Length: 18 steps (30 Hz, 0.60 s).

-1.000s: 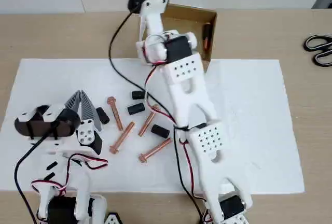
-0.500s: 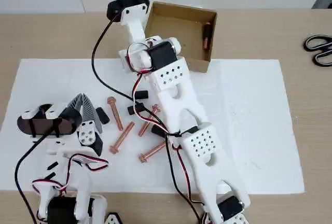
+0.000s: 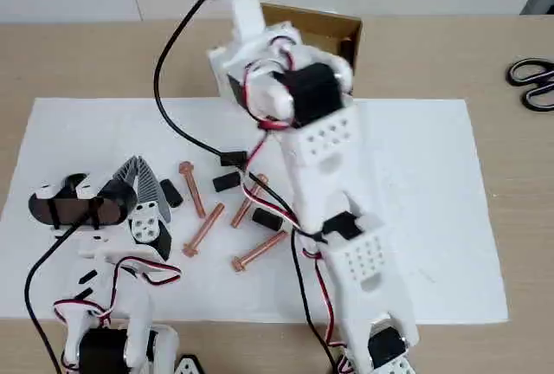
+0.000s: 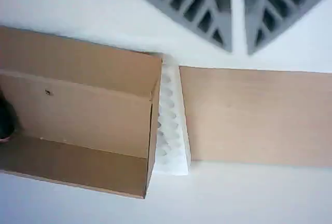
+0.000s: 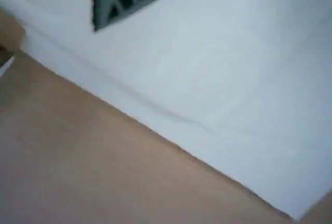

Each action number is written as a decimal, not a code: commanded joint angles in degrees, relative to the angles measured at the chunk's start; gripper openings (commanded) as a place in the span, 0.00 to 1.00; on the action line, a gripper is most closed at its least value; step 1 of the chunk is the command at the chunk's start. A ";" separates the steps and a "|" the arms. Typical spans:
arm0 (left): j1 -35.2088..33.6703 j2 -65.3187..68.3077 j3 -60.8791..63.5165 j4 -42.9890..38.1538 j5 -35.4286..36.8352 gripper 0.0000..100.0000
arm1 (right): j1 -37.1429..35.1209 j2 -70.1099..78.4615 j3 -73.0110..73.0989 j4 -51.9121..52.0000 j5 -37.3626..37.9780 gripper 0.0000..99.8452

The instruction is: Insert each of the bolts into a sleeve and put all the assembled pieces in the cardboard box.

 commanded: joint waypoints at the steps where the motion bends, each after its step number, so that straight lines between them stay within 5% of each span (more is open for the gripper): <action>1: -0.26 -0.70 -1.71 0.18 -0.26 0.01 | 0.75 -7.96 -2.11 0.75 0.53 0.23; 18: 0.00 -0.70 -1.71 0.35 -0.26 0.01 | -2.59 -35.12 -2.11 0.22 0.53 0.23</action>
